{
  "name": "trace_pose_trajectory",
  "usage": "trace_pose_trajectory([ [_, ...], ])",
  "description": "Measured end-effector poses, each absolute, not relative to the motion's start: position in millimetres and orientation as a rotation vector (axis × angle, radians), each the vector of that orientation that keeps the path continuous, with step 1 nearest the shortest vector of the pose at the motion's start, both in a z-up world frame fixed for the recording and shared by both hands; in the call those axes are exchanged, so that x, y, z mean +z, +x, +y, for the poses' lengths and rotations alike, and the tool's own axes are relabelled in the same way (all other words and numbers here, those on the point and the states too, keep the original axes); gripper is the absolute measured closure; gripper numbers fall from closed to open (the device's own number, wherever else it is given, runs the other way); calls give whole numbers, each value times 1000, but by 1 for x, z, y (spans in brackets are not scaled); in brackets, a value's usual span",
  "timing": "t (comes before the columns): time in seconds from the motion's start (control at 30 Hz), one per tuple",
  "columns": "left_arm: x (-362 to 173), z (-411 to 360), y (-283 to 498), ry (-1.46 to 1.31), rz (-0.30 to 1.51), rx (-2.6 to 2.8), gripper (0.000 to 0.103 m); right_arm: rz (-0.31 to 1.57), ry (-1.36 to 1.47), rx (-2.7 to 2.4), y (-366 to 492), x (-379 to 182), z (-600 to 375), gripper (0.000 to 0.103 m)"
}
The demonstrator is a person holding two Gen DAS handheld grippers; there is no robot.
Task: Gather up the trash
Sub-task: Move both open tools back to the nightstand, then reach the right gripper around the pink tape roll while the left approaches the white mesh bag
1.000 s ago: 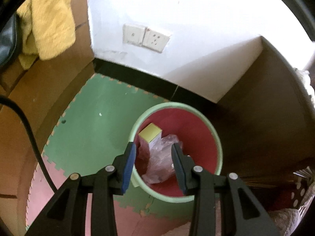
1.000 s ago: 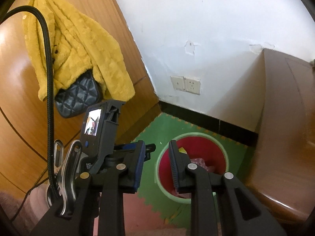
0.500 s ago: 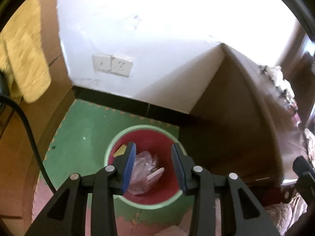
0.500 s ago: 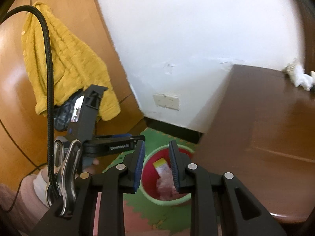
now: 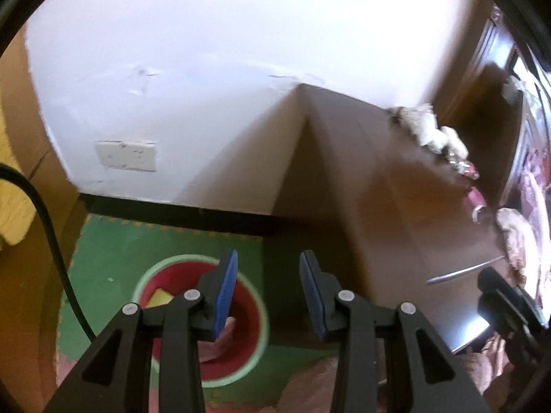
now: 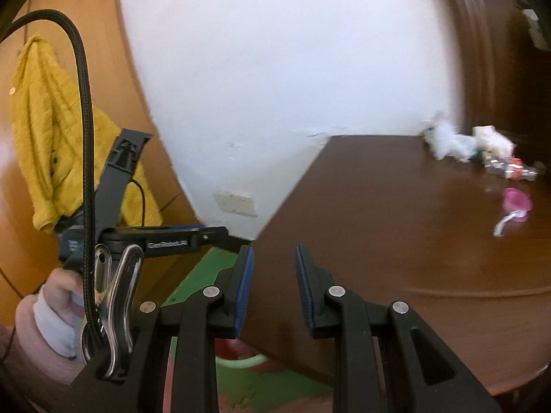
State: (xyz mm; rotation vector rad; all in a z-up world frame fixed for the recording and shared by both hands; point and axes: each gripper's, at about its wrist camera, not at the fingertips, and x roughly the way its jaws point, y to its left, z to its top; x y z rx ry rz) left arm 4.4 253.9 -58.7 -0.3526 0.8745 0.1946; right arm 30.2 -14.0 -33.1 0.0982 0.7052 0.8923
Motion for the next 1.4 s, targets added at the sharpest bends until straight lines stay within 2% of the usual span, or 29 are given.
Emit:
trace_pose_trajectory([
  [0.33, -23, 196, 43, -277, 839, 92, 64, 651, 126, 748, 66, -27, -74, 76],
  [0.5, -20, 165, 67, -275, 820, 46, 64, 624, 131, 670, 86, -25, -106, 69],
  [0.83, -24, 108, 125, -259, 794, 5, 63, 679, 80, 541, 141, -47, -154, 67],
  [0.97, -29, 92, 153, -254, 815, 16, 63, 717, 83, 532, 160, -56, -163, 62],
  [1.4, -33, 73, 240, -225, 755, 81, 63, 785, 24, 533, 193, -62, -159, 61],
])
